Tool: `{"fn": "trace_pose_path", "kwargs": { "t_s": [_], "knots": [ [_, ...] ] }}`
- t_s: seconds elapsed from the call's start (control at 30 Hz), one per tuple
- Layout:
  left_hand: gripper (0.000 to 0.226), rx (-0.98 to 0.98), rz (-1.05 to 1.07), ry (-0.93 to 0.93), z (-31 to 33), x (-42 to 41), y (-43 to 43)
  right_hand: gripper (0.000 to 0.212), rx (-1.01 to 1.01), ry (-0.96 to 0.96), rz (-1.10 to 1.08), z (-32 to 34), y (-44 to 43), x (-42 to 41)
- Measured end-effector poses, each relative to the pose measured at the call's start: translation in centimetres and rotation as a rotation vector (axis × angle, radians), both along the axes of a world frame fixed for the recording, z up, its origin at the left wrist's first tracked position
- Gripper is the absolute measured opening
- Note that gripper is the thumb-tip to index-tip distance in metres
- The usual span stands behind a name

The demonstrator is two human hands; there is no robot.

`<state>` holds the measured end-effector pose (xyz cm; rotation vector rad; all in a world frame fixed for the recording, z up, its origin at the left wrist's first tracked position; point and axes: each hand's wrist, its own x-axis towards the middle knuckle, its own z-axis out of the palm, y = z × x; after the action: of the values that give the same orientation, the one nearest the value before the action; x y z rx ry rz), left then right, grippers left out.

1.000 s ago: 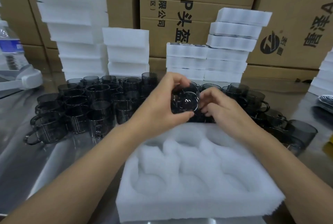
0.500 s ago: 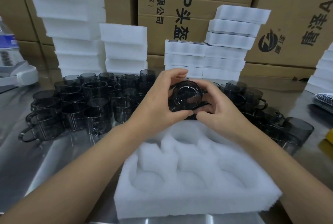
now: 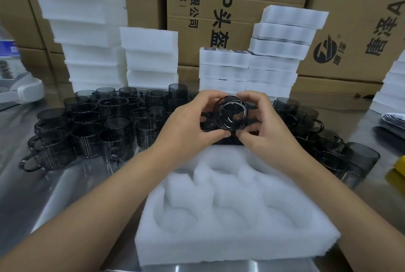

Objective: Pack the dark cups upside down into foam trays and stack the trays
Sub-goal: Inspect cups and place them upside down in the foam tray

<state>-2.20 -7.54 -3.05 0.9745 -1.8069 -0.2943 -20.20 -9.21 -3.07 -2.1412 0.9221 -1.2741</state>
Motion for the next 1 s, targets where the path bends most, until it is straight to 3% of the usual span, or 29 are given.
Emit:
{"fn": "trace_pose_path", "kwargs": {
  "t_s": [0.17,0.4,0.57,0.77,1.0],
  "knots": [
    [0.066,-0.023,-0.029,-0.04,0.0,0.0,0.1,0.076,-0.097,0.067,-0.01,0.3,0.4,0.1],
    [0.052,0.008,-0.044,-0.006,-0.2,0.1,-0.2,0.062,-0.07,-0.005,-0.04,0.1,0.3,0.3],
    [0.053,0.079,-0.083,0.132,0.1,0.1,-0.2,0.058,-0.015,-0.007,-0.095,0.4,0.2,0.0],
    [0.047,0.133,-0.14,0.233,0.5,0.3,-0.1,0.063,-0.127,0.244,-0.204,1.9,1.0,-0.5],
    [0.035,0.079,-0.032,0.144,1.1,1.2,-0.1,0.066,-0.042,0.453,-0.074,4.8,0.6,0.1]
  ]
}}
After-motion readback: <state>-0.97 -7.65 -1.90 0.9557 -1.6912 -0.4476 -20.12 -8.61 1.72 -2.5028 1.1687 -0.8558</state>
